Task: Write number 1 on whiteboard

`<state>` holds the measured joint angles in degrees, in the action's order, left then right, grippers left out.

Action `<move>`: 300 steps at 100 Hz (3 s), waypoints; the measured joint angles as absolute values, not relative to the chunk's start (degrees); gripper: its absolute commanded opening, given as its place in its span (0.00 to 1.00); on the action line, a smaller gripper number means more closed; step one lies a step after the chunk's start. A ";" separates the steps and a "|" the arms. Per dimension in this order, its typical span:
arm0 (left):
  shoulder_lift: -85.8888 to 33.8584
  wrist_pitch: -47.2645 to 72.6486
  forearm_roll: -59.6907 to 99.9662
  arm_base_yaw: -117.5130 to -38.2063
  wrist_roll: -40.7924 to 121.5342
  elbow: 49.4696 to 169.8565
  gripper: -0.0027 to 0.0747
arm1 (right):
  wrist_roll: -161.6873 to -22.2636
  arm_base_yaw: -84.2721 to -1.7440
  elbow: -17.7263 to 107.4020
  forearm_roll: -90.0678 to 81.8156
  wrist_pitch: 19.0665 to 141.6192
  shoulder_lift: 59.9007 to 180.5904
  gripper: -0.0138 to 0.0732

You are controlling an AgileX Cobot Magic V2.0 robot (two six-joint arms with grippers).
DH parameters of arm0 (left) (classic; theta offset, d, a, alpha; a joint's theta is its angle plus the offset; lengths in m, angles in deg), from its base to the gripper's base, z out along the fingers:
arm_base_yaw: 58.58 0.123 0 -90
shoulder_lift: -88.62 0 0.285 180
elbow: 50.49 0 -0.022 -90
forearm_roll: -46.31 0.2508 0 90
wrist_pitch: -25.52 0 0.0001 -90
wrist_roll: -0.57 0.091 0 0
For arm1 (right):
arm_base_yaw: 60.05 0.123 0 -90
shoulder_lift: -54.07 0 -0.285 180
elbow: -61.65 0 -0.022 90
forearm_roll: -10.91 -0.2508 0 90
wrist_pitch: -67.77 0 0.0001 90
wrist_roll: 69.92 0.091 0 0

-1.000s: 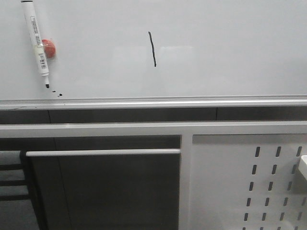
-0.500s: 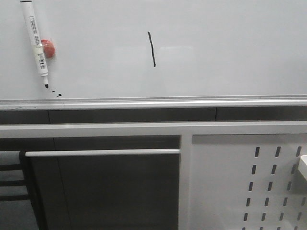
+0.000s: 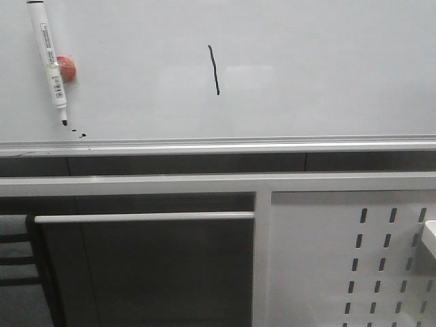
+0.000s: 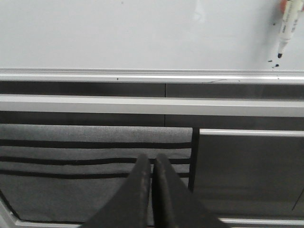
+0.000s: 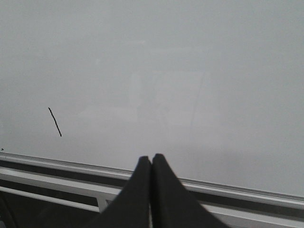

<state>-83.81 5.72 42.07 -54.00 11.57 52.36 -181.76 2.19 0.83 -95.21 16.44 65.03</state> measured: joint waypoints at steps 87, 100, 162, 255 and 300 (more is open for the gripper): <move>-83.81 5.51 51.86 -59.51 3.07 52.36 0.01 | -181.76 2.19 0.83 -95.21 16.44 65.03 0.08; -83.81 5.51 51.86 -59.51 3.07 52.36 0.01 | -181.76 2.19 0.83 -95.21 16.44 65.03 0.08; -83.81 5.51 51.95 -59.51 3.07 52.36 0.01 | -181.76 2.19 0.83 -95.21 17.17 65.03 0.08; -83.81 5.41 51.95 -59.51 3.07 52.36 0.01 | -183.15 2.19 -0.93 -81.51 37.76 66.06 0.08; -83.81 5.41 51.98 -59.51 3.07 52.36 0.01 | -133.97 -1.53 -8.67 -15.97 42.51 72.62 0.08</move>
<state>-83.81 5.41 51.98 -59.51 3.07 52.36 -133.97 -1.53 -8.67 -15.97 42.51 72.62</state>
